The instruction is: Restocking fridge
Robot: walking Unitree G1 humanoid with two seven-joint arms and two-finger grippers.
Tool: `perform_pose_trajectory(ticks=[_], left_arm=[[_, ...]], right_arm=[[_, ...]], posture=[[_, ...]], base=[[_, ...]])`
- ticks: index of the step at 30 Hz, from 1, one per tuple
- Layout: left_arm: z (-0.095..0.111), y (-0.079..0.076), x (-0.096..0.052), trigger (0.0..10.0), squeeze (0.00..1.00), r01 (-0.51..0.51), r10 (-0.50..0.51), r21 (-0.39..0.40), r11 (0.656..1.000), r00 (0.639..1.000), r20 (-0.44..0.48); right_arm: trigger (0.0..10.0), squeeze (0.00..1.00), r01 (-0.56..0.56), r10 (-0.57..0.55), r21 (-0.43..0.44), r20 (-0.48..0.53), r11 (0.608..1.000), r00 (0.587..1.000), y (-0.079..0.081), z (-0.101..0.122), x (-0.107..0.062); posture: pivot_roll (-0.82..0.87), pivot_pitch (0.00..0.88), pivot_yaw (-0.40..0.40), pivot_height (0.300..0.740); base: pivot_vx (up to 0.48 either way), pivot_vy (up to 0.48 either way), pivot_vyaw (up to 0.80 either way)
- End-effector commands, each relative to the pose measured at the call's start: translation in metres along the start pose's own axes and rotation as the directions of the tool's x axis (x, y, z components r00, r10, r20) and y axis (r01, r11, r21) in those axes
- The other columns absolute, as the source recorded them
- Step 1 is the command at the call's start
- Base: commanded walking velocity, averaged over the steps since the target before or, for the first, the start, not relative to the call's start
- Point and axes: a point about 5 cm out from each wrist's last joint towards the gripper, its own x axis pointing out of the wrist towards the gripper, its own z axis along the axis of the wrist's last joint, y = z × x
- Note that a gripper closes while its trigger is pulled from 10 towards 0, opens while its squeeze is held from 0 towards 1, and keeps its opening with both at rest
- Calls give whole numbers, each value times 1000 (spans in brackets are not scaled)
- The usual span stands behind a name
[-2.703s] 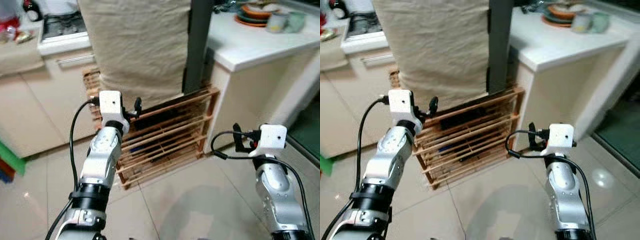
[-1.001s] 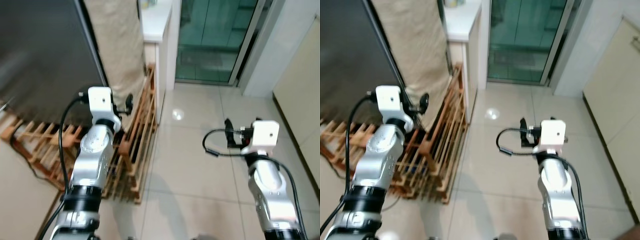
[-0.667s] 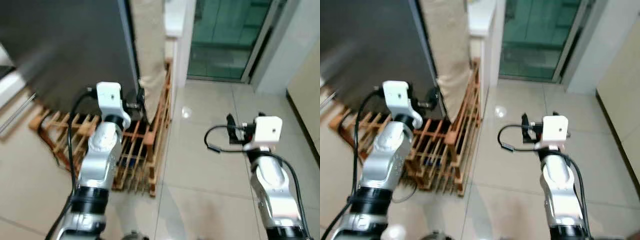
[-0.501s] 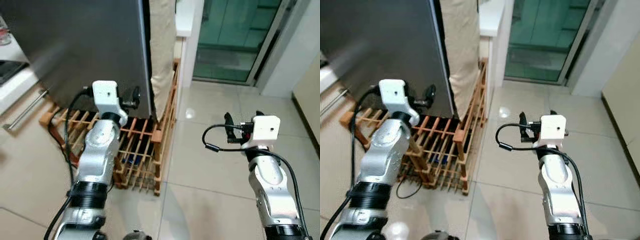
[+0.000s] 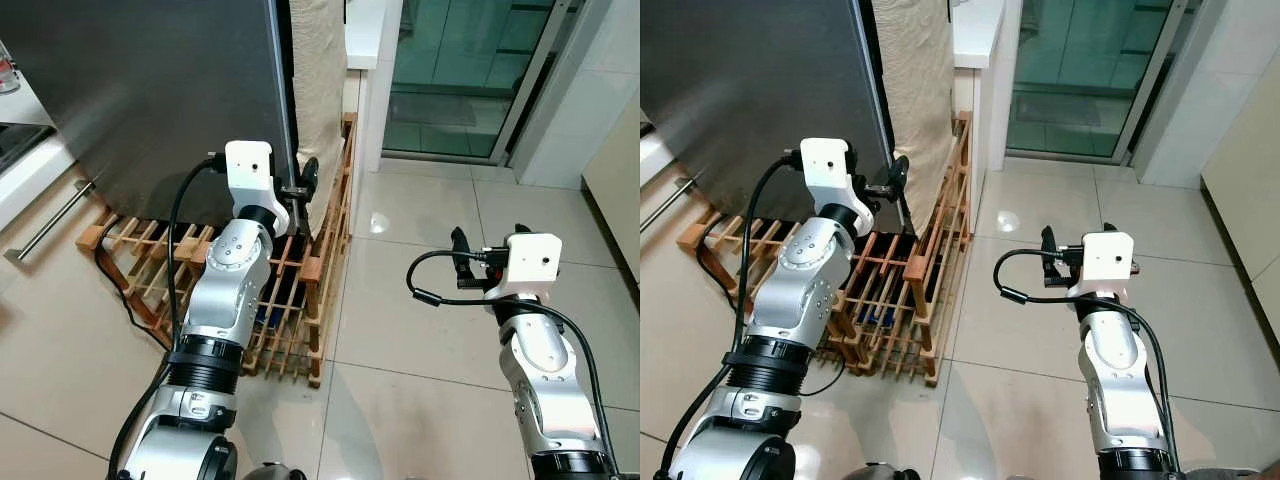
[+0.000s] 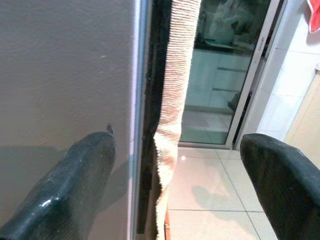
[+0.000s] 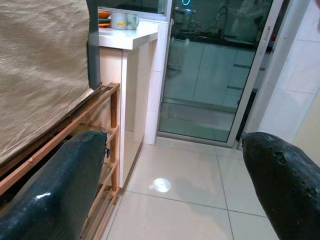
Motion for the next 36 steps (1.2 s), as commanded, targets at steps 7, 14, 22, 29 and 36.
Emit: perform_pose_trajectory(ticks=[7,14,22,29,36], left_arm=[[7,1,16,10000,0,-42,42,-3,999,999,-16],[19,-10,28,10000,0,-14,14,-27,1000,1000,6],[22,-24,39,10000,0,29,-29,-38,999,1000,4],[19,-37,49,10000,0,40,-41,-33,999,999,-22],[18,-31,51,10000,0,-3,1,-46,999,999,-38]], right_arm=[[10000,0,2,-2,9,0,1000,1000,3,0,-3],[10000,0,4,-4,22,-16,1000,1000,8,-4,-9],[10000,0,14,-14,17,-21,1000,1000,5,-5,-13],[10000,0,36,-36,4,-26,999,999,-2,-4,-19],[10000,0,40,-40,5,-33,999,999,1,-5,-26]], posture=[[-81,0,80,740],[-86,0,92,740],[-110,0,103,740],[-131,0,115,740],[-144,0,142,740]], base=[[0,0,0],[0,0,0],[0,0,0],[0,0,0],[0,0,0]])
